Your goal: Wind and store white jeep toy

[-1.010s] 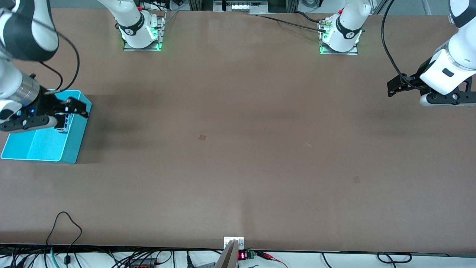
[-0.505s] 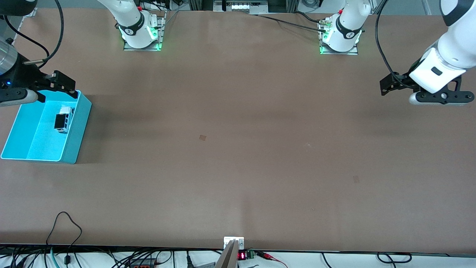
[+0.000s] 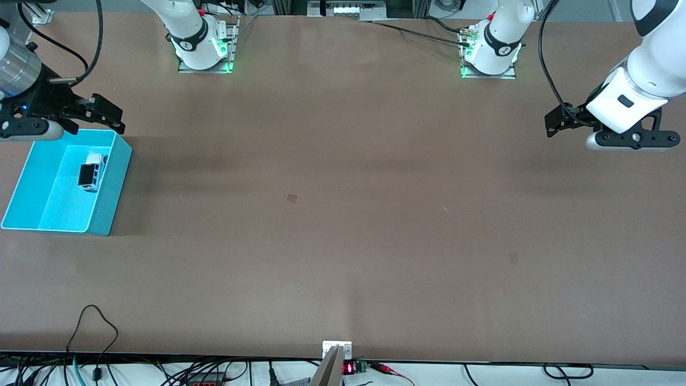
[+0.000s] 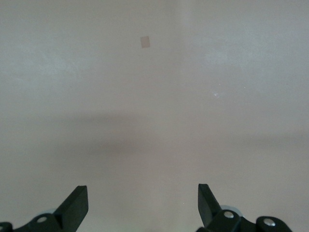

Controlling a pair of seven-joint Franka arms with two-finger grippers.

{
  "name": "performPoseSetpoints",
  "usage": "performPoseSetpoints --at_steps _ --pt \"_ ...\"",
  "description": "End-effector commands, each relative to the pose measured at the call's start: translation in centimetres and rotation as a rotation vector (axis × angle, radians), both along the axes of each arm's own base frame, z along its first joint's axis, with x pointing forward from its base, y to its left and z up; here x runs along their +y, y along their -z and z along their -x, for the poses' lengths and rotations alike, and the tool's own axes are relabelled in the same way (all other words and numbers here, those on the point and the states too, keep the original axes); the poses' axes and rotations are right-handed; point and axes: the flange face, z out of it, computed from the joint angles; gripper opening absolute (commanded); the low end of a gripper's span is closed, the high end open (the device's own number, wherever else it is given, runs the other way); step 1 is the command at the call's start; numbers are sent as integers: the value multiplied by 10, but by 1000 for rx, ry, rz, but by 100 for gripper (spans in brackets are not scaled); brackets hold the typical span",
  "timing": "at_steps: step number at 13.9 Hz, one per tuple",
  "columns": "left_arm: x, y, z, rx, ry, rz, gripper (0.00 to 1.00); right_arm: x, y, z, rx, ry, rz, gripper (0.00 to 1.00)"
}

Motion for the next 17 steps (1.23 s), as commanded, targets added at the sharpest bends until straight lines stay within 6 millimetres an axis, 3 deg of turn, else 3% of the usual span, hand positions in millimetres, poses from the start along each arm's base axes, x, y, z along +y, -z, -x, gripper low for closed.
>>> performPoseSetpoints --at_steps 1,17 --pt "6 -9 -5 1 -2 2 100 -14 -15 1 -23 -33 12 100" --pt "12 -6 -6 7 -13 2 100 -11 -14 0 -21 -22 2 100"
